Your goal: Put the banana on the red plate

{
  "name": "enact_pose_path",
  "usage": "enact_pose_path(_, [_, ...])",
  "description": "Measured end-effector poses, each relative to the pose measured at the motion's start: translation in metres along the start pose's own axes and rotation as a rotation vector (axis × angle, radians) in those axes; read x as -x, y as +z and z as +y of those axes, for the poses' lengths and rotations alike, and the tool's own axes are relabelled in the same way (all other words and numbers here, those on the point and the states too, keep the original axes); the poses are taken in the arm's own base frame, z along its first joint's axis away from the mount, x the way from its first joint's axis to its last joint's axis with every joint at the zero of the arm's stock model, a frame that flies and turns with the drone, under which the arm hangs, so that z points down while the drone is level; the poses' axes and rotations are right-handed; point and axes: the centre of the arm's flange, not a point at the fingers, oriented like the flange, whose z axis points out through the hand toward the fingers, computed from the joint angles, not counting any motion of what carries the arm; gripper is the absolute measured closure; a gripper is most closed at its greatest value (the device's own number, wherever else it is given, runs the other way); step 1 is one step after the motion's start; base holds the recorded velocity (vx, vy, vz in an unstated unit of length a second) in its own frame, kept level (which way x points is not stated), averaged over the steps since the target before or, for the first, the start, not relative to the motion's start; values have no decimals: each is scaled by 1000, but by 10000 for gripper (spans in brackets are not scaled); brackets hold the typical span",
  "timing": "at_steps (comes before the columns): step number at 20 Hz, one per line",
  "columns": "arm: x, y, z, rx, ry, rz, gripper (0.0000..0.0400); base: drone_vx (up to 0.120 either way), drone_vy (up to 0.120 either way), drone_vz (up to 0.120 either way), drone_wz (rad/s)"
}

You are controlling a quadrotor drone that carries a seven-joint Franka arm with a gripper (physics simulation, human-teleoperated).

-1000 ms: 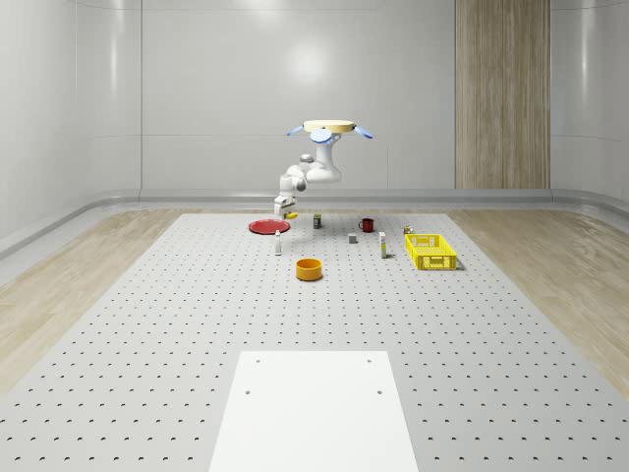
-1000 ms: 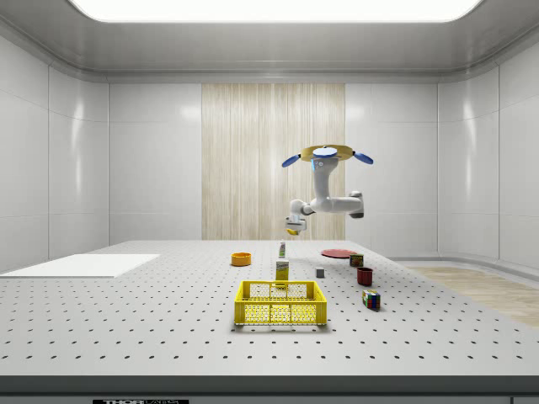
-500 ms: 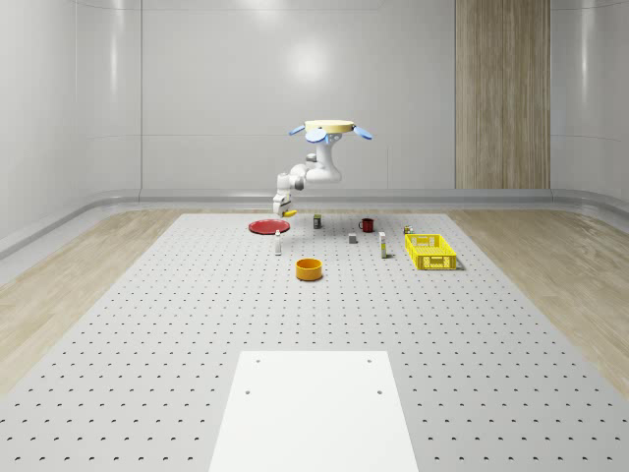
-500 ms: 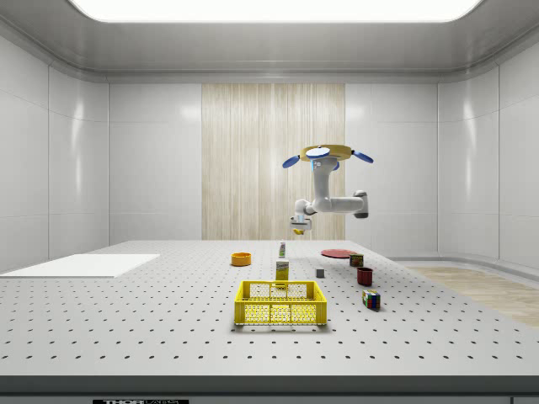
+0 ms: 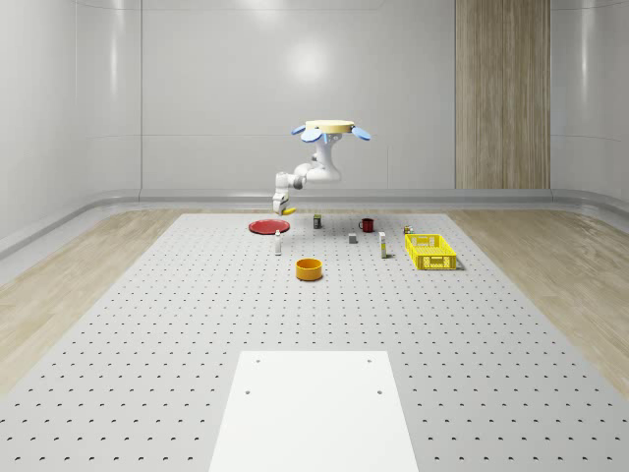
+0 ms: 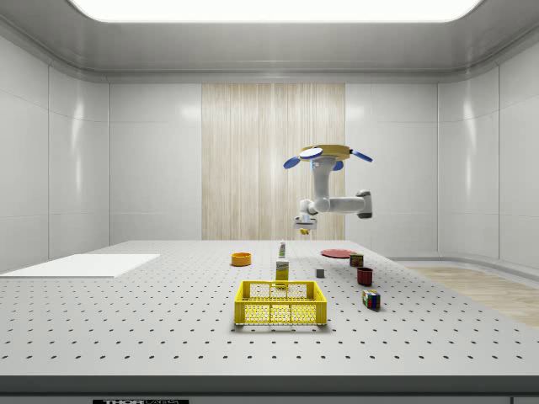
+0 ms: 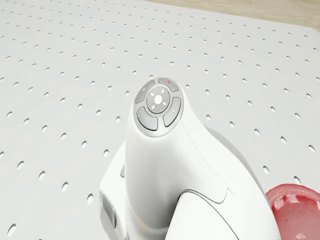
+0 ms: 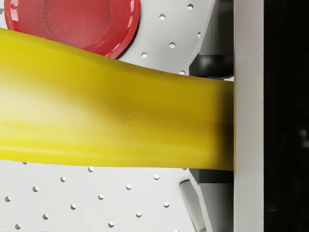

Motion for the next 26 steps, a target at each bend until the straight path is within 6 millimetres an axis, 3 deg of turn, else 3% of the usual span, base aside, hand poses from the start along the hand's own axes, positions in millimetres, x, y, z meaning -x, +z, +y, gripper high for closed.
enact_pose_path(26, [0,0,0,-4,-780,9,198,0,0,0,-300])
